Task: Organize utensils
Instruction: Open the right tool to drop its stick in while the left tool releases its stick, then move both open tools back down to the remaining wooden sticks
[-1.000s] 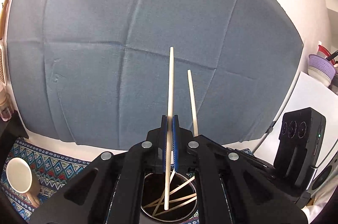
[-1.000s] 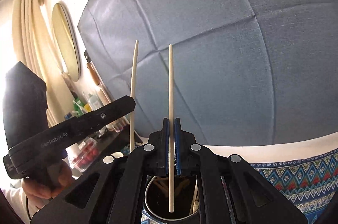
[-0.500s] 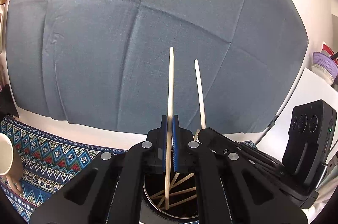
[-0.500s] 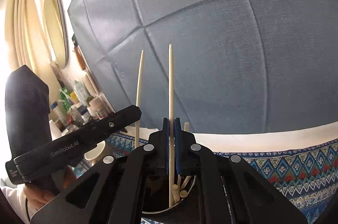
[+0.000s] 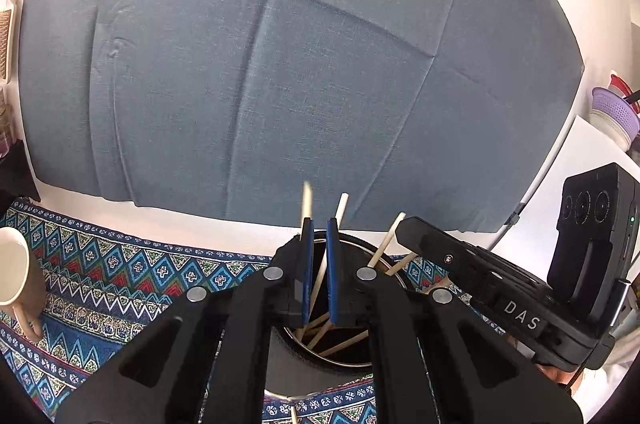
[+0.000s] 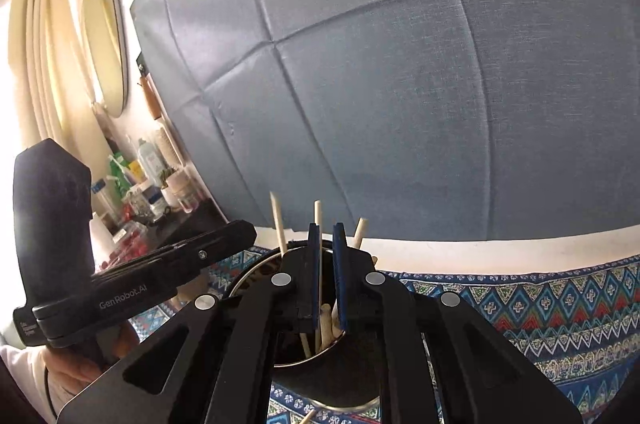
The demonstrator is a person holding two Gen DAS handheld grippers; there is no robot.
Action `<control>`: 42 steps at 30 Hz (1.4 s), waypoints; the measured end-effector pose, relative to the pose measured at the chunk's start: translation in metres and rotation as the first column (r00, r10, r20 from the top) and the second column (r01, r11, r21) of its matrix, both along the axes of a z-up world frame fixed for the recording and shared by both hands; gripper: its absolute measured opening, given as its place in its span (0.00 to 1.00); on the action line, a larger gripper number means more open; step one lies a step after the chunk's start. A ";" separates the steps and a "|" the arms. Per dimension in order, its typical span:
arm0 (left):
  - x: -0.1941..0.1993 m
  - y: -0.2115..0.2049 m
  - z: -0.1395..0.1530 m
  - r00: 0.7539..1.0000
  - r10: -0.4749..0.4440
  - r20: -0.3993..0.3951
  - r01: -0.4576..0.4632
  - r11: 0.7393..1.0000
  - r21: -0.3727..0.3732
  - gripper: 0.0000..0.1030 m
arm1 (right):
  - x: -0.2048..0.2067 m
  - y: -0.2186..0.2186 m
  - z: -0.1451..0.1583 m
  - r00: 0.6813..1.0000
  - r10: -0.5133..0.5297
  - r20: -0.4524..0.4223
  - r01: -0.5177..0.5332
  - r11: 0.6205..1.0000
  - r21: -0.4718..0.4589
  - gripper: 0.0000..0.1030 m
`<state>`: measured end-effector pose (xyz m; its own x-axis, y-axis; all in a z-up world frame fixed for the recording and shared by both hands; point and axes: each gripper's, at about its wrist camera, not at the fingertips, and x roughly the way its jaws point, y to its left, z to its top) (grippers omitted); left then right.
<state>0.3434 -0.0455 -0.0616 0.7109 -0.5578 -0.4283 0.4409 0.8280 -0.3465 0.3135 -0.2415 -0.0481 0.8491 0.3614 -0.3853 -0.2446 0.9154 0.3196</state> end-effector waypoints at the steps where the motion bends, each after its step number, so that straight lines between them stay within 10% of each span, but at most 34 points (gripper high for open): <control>1: -0.002 0.001 0.001 1.000 0.004 0.001 -0.004 1.000 0.005 0.05 | -0.002 -0.001 0.002 1.000 -0.001 0.000 0.001 1.000 0.003 0.08; 6: -0.010 0.009 0.008 1.000 0.016 -0.022 -0.016 1.000 0.007 0.07 | -0.013 -0.005 0.017 1.000 -0.009 0.009 0.009 1.000 0.017 0.09; 10: -0.020 0.019 0.020 0.999 0.047 -0.004 -0.046 0.999 0.019 0.31 | -0.025 -0.010 0.030 1.000 -0.024 0.011 0.024 1.000 0.017 0.09; 29: -0.067 0.062 0.032 0.994 0.083 -0.076 -0.076 0.992 0.100 0.90 | -0.081 -0.021 0.042 0.988 -0.129 -0.082 0.130 0.992 0.003 0.81; 42: -0.090 0.071 -0.020 0.975 0.106 -0.198 -0.059 0.972 0.229 0.94 | -0.109 -0.006 0.001 0.961 -0.162 -0.224 0.149 0.986 -0.073 0.85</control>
<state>0.2534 0.0256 -0.0811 0.6330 -0.3760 -0.6767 0.3058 0.9245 -0.2276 0.2042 -0.2478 -0.0466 0.7801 0.2045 -0.5912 -0.0239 0.9541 0.2985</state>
